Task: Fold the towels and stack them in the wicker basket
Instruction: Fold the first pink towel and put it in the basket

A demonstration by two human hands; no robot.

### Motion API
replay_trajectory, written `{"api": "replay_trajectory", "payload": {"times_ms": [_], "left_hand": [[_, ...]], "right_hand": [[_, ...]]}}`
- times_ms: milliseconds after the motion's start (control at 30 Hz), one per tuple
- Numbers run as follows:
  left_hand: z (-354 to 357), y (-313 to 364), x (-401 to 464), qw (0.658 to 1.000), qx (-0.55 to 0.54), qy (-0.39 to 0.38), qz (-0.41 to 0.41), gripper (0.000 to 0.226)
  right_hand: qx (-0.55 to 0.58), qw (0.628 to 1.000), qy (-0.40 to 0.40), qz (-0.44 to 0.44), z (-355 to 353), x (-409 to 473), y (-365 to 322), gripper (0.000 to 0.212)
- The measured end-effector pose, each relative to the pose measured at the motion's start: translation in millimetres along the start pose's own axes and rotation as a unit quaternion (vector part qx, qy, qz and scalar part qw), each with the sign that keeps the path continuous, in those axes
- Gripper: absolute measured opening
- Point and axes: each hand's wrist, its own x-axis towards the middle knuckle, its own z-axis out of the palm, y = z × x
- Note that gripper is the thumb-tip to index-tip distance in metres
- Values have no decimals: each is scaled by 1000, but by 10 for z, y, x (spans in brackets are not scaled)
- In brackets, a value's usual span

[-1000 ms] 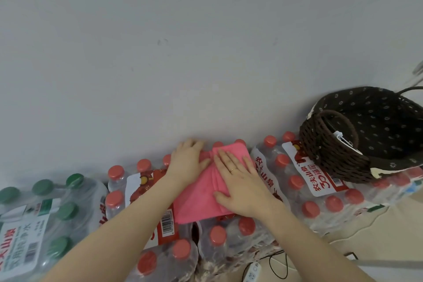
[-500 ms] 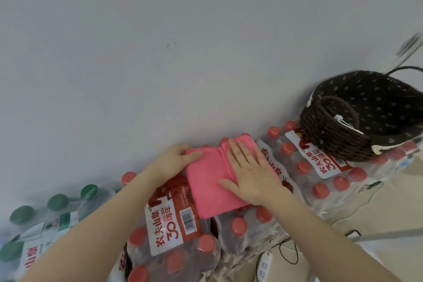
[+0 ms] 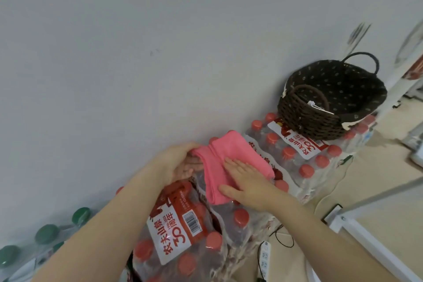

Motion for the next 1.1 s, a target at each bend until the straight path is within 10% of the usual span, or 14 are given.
{"api": "replay_trajectory", "payload": {"times_ms": [67, 233, 333, 467, 600, 667, 767, 833, 967, 1100], "left_hand": [[121, 102, 35, 995, -89, -34, -22, 29], [544, 178, 194, 981, -180, -73, -27, 31], [726, 177, 307, 986, -157, -62, -4, 29], [794, 123, 379, 995, -97, -36, 12, 40], [715, 73, 415, 992, 75, -24, 94, 28], [697, 65, 472, 907, 346, 25, 241, 26], [651, 26, 544, 589, 654, 116, 460, 37], [618, -12, 560, 507, 698, 89, 498, 51], [454, -7, 592, 676, 649, -48, 346, 94], [408, -11, 643, 665, 662, -63, 339, 109]], "right_hand": [[171, 983, -40, 51, -81, -25, 6, 67], [583, 806, 53, 89, -330, 14, -69, 37], [563, 819, 66, 92, -393, -58, -7, 26], [439, 879, 115, 146, -406, -3, 80, 75], [300, 911, 186, 214, -314, 98, 216, 52], [288, 910, 171, 246, -291, 75, 302, 48], [285, 907, 162, 267, -241, 63, 418, 44], [299, 901, 168, 266, -219, 51, 427, 43], [172, 936, 189, 241, -129, 30, 354, 57], [-101, 932, 335, 89, -89, 45, 203, 49]]}}
